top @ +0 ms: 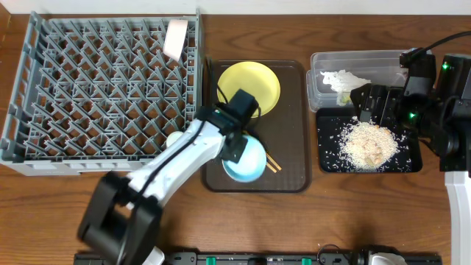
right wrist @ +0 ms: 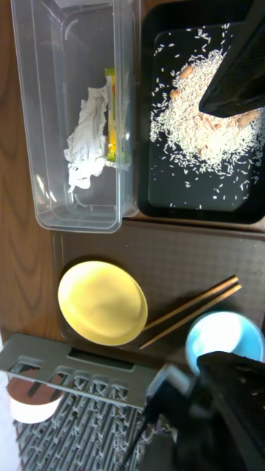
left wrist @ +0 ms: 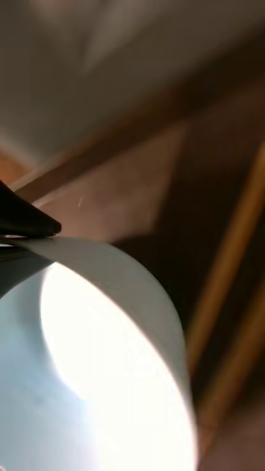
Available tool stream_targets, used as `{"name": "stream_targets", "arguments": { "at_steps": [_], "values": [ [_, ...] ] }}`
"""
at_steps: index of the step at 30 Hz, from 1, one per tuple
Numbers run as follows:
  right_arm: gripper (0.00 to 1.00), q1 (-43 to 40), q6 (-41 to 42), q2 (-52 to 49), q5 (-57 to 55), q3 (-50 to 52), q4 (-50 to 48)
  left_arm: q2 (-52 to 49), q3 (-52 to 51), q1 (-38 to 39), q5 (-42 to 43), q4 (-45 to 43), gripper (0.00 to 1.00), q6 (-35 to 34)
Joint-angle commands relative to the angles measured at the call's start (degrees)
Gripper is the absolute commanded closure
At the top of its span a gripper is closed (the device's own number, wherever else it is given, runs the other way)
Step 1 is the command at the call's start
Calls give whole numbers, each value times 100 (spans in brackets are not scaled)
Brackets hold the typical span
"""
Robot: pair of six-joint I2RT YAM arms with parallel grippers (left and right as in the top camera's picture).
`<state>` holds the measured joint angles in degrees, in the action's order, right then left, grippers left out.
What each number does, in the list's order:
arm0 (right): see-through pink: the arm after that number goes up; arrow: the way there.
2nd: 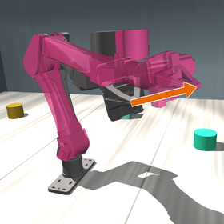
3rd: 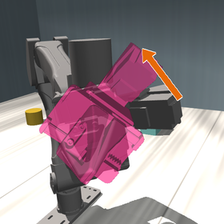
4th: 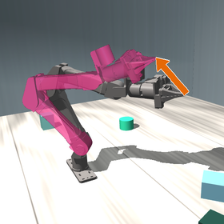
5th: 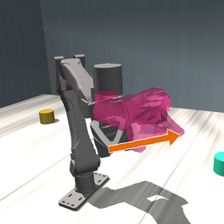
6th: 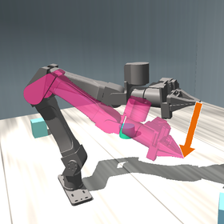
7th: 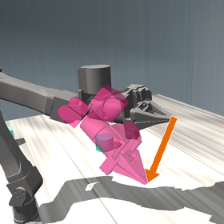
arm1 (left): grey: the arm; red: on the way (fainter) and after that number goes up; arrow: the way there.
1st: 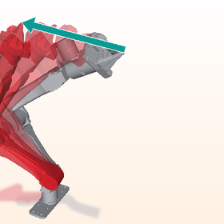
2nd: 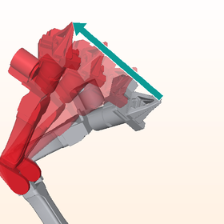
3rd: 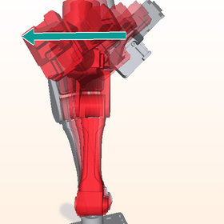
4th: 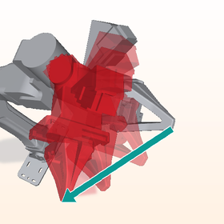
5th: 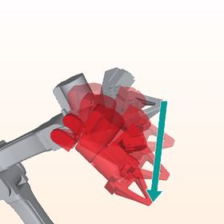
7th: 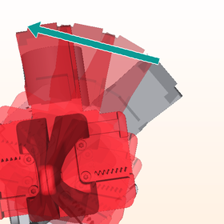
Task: Sort waste into correct bins and load items into the dishwasher
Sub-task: 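Grasp light blue bowl rim with left gripper and lift, then carry blue bowl to dish rack and set it in slots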
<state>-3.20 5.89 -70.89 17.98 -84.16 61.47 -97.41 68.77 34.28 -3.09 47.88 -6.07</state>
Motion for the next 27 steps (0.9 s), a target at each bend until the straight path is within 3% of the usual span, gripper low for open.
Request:
{"name": "stream_targets", "arguments": {
  "at_steps": [1, 9, 16, 22, 27],
  "values": [
    [1, -20, 48, -26, -17, -7, -13, 481, 219, 2, -1034, -109, 93, 225],
    [1, -20, 48, -26, -17, -7, -13, 804, 219, 2, -3016, -850, 93, 417],
    [1, -20, 46, -26, -17, -7, -13, 804, 219, -87, -4887, -2050, 93, 953],
    [1, -20, 48, -26, -17, -7, -13, 778, 219, -588, -5202, -3233, 93, 1928],
    [1, -20, 48, -26, -17, -7, -13, 745, 219, -1095, -5206, -3849, 93, 2109]
  ]
}}
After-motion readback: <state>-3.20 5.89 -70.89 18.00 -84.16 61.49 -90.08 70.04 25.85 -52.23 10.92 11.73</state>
